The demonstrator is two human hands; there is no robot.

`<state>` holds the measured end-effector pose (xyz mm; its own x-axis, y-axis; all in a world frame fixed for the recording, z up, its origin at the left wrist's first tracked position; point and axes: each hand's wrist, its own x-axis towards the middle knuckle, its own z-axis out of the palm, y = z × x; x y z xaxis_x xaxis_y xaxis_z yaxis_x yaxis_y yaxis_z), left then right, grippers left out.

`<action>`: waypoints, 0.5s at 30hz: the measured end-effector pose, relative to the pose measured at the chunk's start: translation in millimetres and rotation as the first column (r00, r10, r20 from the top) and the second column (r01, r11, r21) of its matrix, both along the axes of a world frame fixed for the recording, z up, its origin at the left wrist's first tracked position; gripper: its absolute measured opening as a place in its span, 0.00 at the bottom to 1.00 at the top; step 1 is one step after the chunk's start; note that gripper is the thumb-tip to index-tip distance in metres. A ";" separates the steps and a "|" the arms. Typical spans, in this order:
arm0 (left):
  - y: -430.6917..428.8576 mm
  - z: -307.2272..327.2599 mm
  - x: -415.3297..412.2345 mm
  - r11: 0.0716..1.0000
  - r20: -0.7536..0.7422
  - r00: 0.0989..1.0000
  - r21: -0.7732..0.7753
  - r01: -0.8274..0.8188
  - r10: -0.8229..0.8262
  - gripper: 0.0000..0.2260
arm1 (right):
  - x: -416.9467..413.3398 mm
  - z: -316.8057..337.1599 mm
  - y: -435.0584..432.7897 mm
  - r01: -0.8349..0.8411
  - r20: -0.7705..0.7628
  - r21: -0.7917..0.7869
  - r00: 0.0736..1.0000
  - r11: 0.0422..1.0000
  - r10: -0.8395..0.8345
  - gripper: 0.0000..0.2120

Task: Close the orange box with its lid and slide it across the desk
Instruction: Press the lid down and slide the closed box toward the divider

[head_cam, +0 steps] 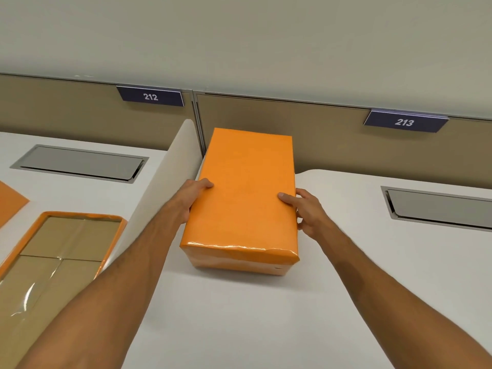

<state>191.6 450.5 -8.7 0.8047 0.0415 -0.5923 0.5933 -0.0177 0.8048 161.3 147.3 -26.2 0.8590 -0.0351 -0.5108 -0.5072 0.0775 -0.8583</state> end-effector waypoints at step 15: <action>7.3 -3.2 8.5 0.993 0.001 0.999 0.111 0.046 -0.046 0.28 | 9.7 -4.0 12.3 -0.029 -0.007 -0.057 1.000 0.998 0.029 0.36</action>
<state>200.1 457.8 -11.9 0.8096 0.0698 -0.5828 0.5866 -0.1341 0.7987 171.0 159.6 -30.2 0.8570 -0.0394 -0.5138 -0.5136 0.0135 -0.8579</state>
